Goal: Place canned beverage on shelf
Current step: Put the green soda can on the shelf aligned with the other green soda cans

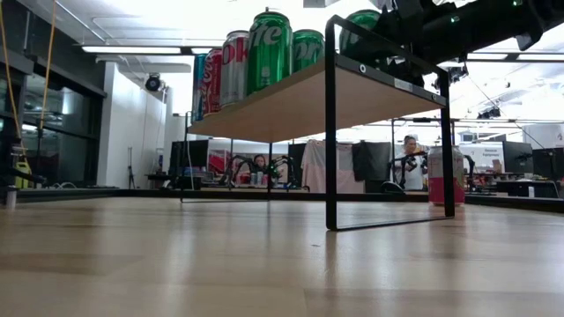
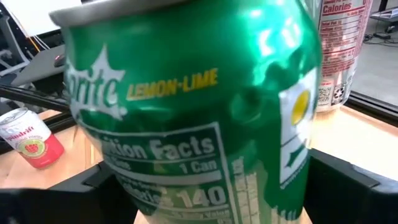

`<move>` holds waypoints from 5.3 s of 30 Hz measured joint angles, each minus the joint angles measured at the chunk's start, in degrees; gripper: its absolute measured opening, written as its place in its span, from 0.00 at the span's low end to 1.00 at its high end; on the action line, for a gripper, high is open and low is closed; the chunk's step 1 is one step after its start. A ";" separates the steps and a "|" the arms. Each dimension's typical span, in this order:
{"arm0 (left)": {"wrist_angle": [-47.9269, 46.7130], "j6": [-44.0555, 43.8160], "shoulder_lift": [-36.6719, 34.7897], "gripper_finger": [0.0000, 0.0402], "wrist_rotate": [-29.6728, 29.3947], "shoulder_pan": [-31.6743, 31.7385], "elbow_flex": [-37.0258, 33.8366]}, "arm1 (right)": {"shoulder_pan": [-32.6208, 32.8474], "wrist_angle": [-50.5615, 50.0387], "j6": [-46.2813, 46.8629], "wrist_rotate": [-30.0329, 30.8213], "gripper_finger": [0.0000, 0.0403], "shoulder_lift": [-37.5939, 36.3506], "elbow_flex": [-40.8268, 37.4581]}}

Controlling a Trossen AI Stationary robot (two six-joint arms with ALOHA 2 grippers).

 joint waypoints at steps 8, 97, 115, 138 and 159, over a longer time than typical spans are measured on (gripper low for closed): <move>-0.04 0.97 0.00 0.77 1.55 -0.02 0.00 | 0.00 -1.05 0.03 -0.04 0.85 0.00 -0.02; 7.07 6.06 -1.19 0.77 5.76 2.19 0.02 | 0.30 -22.07 36.29 -28.36 0.95 -34.47 -0.07; 20.11 20.37 -8.10 0.77 8.57 2.21 0.02 | 8.28 -52.90 42.14 -19.06 0.04 -14.35 20.20; 19.76 22.47 -8.31 0.77 6.34 2.23 0.02 | -6.79 -53.61 27.63 -19.38 0.00 -5.79 24.09; 19.48 23.54 -8.31 0.77 5.18 2.23 -0.02 | -13.05 -46.75 17.88 -20.92 0.00 -1.09 24.09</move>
